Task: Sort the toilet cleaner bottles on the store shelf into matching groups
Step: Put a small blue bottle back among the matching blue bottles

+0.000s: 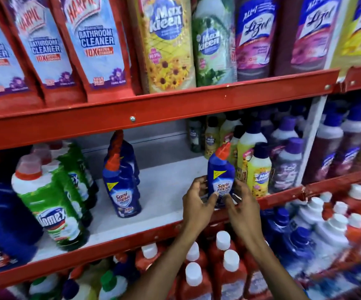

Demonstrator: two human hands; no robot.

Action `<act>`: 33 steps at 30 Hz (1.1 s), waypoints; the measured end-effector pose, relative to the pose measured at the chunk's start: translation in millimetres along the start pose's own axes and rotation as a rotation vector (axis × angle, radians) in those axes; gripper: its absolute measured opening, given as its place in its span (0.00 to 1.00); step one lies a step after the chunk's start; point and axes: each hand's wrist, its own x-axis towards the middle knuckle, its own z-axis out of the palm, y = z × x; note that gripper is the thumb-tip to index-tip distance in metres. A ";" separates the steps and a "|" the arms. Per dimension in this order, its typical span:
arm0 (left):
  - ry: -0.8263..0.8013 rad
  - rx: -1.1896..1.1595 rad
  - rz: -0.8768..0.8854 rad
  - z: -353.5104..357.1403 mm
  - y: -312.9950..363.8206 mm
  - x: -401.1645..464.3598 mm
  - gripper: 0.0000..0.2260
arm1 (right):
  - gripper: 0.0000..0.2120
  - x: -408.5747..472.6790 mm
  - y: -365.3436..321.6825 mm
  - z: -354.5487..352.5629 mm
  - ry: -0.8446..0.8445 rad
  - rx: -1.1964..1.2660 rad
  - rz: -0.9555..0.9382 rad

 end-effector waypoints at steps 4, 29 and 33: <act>0.042 -0.013 0.023 -12.3 -1.9 -7.9 0.17 | 0.18 -2.2 -4.8 2.3 -0.005 0.060 0.004; 0.330 0.149 -0.043 -217.5 -39.2 -75.7 0.19 | 0.16 -90.0 -81.8 170.2 -0.332 0.145 -0.060; 0.305 0.088 -0.090 -217.5 -41.3 -78.2 0.25 | 0.24 -91.5 -79.4 171.1 -0.335 0.186 -0.010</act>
